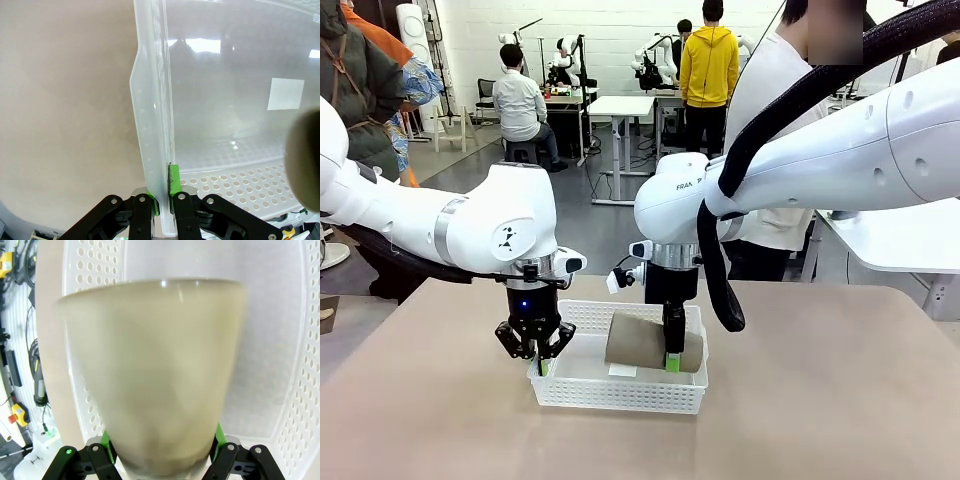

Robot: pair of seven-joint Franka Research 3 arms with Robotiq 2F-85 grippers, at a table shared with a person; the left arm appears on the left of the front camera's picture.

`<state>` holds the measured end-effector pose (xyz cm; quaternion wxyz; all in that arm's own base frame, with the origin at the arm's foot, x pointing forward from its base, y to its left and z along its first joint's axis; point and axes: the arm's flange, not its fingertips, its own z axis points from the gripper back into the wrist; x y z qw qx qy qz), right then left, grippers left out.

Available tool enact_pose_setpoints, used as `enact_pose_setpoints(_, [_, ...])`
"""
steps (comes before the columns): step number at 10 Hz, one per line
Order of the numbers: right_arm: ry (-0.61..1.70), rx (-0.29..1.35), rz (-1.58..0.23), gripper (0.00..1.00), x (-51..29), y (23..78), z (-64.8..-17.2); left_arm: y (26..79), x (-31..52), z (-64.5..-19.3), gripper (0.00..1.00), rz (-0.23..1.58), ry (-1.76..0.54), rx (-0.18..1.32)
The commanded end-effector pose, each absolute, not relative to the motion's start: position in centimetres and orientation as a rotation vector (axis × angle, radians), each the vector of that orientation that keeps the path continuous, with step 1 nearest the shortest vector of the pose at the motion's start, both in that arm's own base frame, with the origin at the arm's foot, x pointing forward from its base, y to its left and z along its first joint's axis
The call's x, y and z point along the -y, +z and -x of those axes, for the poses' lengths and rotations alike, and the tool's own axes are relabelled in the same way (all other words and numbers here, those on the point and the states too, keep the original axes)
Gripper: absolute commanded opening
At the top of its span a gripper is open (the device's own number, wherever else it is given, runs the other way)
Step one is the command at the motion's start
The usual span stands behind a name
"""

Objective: Clean and organize the cups into the basket.
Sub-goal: Pick up the Organizing basket and move it to the center of the table, then pick up the Reusable plastic cup from the right side of the table and place it inside the Organizing basket.

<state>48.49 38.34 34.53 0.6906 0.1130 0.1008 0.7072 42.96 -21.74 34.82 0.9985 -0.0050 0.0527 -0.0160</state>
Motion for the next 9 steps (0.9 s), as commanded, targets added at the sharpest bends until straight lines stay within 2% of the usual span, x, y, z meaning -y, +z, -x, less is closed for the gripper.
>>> enact_pose_setpoints(1, [1.587, -0.222, -0.297, 1.0, -38.2, 34.8, -48.4, 34.9, 21.8, -43.0, 0.0, 0.01, -0.033, -0.102])
enact_pose_setpoints(4, [1.603, -0.17, -0.303, 1.0, -38.0, 36.9, -47.7, 34.9, 21.8, -43.0, 0.0, 0.01, -0.033, -0.102])
enact_pose_setpoints(6, [1.616, -0.077, -0.305, 1.0, -37.0, 39.9, -46.5, 34.9, 21.8, -43.0, 0.0, 0.01, -0.033, -0.102])
enact_pose_setpoints(9, [1.592, 0.264, -0.32, 1.0, -30.3, 48.4, -43.1, 34.9, 21.8, -43.0, 0.0, 0.01, -0.033, -0.102])
